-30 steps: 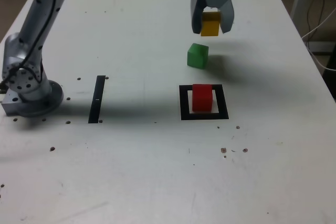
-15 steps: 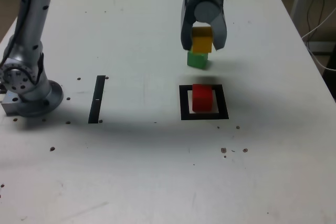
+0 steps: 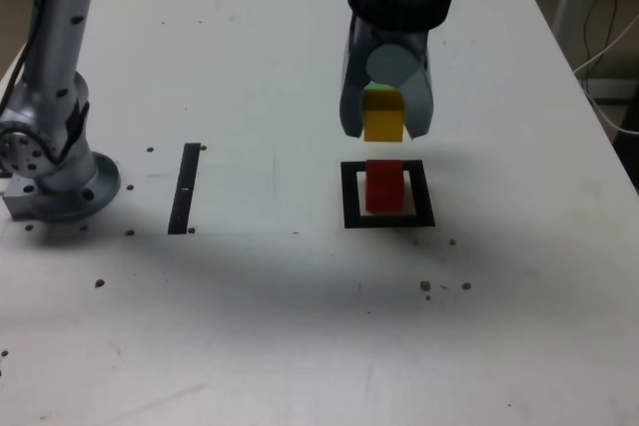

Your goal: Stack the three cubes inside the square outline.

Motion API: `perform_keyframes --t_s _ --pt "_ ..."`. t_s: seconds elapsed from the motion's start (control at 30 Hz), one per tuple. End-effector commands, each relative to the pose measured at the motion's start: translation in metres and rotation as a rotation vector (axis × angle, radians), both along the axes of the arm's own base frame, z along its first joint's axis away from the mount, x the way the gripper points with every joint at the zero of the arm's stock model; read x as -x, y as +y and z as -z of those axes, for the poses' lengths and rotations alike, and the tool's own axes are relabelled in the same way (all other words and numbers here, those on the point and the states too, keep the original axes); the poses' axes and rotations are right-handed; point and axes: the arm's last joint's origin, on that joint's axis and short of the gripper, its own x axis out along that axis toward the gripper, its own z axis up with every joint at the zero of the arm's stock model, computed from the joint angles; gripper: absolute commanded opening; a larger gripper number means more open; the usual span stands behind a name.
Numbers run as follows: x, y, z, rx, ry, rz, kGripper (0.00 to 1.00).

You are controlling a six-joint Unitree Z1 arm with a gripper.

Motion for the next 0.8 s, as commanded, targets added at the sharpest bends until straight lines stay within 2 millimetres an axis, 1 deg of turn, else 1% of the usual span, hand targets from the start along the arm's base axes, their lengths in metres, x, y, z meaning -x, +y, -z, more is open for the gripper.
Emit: perform_keyframes --t_s 0.0,0.23,0.77 --pt "0.001 -0.006 0.0 0.003 0.0 0.0 0.27" --pt "0.0 -0.018 0.004 0.012 0.008 0.012 0.27" --pt "-0.005 -0.022 0.022 0.035 0.037 0.012 0.27"
